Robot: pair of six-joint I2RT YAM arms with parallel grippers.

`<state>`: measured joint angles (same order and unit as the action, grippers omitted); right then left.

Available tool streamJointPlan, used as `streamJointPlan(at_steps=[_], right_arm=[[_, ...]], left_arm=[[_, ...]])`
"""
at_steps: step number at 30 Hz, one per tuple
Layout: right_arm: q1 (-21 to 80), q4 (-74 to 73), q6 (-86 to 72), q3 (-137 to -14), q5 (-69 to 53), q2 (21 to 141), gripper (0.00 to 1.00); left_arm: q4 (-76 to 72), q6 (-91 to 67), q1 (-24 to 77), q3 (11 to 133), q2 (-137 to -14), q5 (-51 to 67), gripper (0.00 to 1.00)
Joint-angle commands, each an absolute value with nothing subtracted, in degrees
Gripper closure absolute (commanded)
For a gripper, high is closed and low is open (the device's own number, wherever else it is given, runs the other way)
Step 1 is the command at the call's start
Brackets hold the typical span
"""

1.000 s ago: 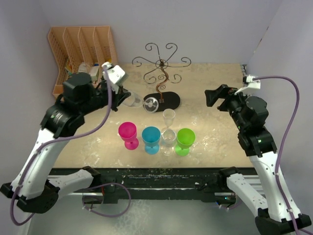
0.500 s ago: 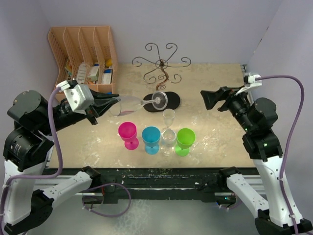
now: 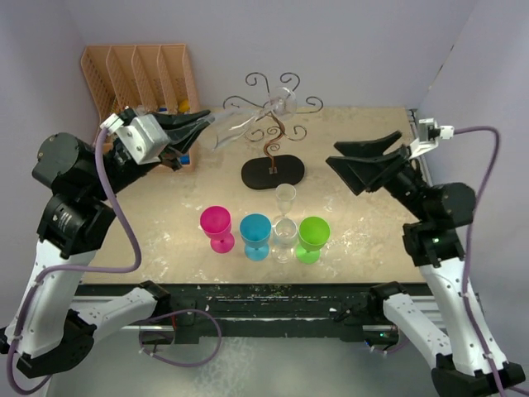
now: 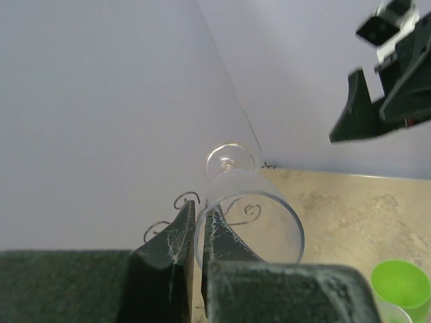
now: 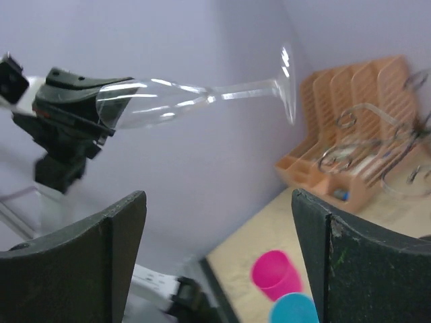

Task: Place the wine glass upside down on the wine glass rack

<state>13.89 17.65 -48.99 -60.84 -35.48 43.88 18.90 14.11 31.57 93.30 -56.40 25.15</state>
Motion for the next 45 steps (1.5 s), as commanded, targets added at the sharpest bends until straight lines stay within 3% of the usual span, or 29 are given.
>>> streamJointPlan(at_steps=[1,7,15,22,37,45], right_arm=[[14.06,43.58,-79.41,-51.24,-27.98,39.5,0.08],[17.12,49.98,-90.38,-52.41,-17.86,45.58,0.1],[33.41,62.09,-87.36,-62.36,-1.99,63.66,0.08],[35.39,63.81,-86.18,-69.39,6.81,72.25,0.14],[38.08,61.11,-85.52,-78.76,8.61,80.85,0.16],[39.73,59.45,-85.27,-74.62,12.0,78.94,0.17]], left_arm=[[7.06,16.92,31.64,95.24,-58.58,23.76,1.0],[-0.1,18.46,31.61,96.26,-61.55,25.05,1.0],[-3.76,18.98,31.64,96.79,-64.24,25.42,1.0],[-3.61,18.66,31.64,99.24,-66.11,26.45,1.0],[-3.1,20.88,32.14,96.41,-65.17,27.77,1.0],[-3.63,22.74,32.42,96.22,-65.23,27.38,1.0]])
